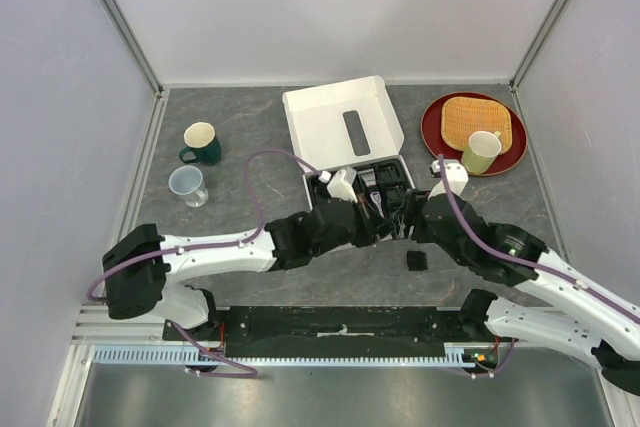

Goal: Sort the hair-cutting tools

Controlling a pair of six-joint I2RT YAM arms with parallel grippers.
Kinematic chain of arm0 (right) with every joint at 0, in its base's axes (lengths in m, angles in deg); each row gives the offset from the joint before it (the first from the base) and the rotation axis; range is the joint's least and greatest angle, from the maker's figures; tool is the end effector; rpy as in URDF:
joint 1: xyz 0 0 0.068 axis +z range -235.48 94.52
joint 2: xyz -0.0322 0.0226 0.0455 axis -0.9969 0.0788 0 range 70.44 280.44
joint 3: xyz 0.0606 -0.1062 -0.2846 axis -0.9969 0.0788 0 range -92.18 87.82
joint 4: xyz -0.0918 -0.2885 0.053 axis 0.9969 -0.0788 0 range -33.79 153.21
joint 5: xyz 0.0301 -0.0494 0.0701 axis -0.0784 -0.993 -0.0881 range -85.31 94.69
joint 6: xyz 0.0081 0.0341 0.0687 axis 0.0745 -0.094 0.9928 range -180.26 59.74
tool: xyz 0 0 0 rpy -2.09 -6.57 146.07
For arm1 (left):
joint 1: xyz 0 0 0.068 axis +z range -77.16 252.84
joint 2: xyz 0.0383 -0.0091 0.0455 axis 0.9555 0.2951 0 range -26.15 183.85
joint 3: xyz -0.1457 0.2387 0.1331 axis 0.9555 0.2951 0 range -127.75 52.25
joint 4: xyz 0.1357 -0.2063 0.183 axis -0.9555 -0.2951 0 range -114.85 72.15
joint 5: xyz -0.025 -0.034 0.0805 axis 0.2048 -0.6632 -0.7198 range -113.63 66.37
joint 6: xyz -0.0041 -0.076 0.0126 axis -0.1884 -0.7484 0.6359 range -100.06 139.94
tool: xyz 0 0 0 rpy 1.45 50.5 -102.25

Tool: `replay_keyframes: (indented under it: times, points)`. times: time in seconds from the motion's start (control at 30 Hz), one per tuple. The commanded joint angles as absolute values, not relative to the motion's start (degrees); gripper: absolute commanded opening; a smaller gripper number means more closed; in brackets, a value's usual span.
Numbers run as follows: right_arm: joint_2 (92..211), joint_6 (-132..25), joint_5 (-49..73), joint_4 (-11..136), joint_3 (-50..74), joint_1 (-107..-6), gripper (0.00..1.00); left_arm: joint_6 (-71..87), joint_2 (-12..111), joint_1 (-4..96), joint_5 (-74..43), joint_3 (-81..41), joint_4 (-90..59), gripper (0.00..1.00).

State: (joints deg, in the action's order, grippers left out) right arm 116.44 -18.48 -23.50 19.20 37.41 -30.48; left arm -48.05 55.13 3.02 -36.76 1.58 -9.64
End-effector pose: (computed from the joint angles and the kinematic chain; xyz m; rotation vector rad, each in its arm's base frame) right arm 0.1400 0.1458 0.3291 0.0049 2.1958 0.4039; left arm 0.1468 -0.3561 0.2617 -0.1346 2.2074 -1.2860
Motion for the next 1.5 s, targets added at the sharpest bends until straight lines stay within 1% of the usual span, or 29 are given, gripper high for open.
replay_keyframes:
  times: [0.0, 0.07, 0.17, 0.33, 0.53, 0.77, 1.0, 1.33, 1.47]
  points:
    - [112.7, -20.4, -25.7, 14.6, 31.7, -30.4, 0.68, -44.2, 59.6, 8.3, -35.1, -0.9, -4.2, 0.02]
    - [111.9, -21.5, -26.8, 13.6, 30.3, -30.3, 0.69, -45.0, 63.0, 11.0, -32.5, -1.5, -0.4, 0.02]
    - [110.7, -22.0, -27.3, 12.1, 29.2, -30.2, 0.7, -45.2, 66.8, 13.5, -28.5, -5.5, 0.3, 0.02]
    - [109.6, -21.9, -27.4, 10.5, 27.6, -30.4, 0.7, -45.6, 73.7, 14.7, -26.4, -11.1, -1.3, 0.02]
    - [108.4, -21.4, -26.5, 10.1, 28.1, -30.3, 0.7, -47.8, 78.4, 15.0, -26.6, -12.0, 2.4, 0.02]
    - [109.7, -20.8, -25.4, 9.1, 27.7, -30.3, 0.7, -51.3, 82.2, 15.2, -27.1, -13.5, -0.4, 0.02]
    - [112.6, -19.7, -25.6, 9.1, 28.3, -30.3, 0.7, -50.4, 83.9, 16.4, -27.9, -13.8, -0.4, 0.02]
    - [115.0, -19.4, -27.3, 9.4, 28.1, -30.4, 0.7, -53.2, 88.1, 17.8, -23.9, -16.0, 0.3, 0.02]
    - [114.8, -19.2, -27.7, 9.5, 27.9, -30.3, 0.7, -54.9, 89.8, 17.8, -20.6, -17.0, -0.5, 0.02]
